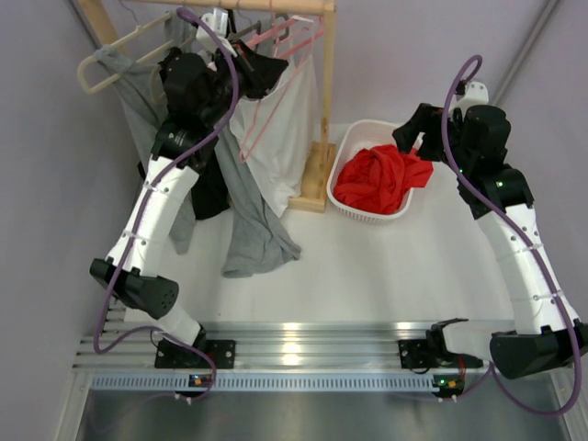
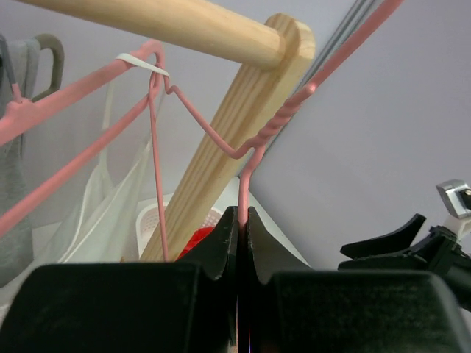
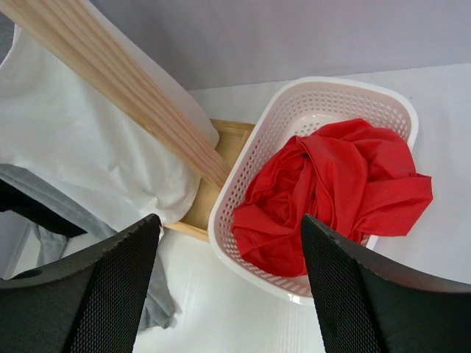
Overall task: Remove the tank top from the hanger
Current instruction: Place the hanger at the clothesline, then pick up the hanger from the clothesline.
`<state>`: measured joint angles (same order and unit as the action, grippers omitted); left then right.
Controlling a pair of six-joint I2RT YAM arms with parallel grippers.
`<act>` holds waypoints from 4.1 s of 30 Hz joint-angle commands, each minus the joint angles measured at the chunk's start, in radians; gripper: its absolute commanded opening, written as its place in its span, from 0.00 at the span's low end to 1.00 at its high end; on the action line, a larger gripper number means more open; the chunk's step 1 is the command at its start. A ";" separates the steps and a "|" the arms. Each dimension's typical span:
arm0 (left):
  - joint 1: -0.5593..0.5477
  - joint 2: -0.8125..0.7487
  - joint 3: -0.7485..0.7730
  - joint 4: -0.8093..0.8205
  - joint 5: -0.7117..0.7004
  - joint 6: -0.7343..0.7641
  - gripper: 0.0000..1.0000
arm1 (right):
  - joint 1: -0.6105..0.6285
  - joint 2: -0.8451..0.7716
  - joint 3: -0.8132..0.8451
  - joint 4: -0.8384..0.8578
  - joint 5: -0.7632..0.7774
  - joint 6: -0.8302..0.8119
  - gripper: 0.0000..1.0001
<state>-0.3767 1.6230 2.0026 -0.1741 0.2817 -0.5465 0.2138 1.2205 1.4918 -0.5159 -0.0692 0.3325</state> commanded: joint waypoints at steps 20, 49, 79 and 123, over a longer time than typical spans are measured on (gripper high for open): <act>-0.002 -0.337 -0.252 0.007 -0.197 0.119 0.00 | 0.002 -0.056 -0.015 0.045 -0.027 -0.013 0.76; -0.054 0.087 0.169 -0.004 -0.104 0.023 0.00 | 0.002 -0.052 0.010 0.051 -0.023 0.000 0.77; -0.131 0.186 0.234 -0.002 -0.202 0.094 0.38 | 0.002 -0.147 -0.071 0.051 -0.061 0.019 0.77; 0.117 0.156 0.303 -0.104 -0.078 0.416 0.82 | 0.002 -0.104 -0.039 0.062 -0.136 0.011 0.82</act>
<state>-0.2642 1.7725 2.2562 -0.2977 0.2176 -0.1608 0.2138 1.1084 1.4193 -0.5053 -0.1867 0.3496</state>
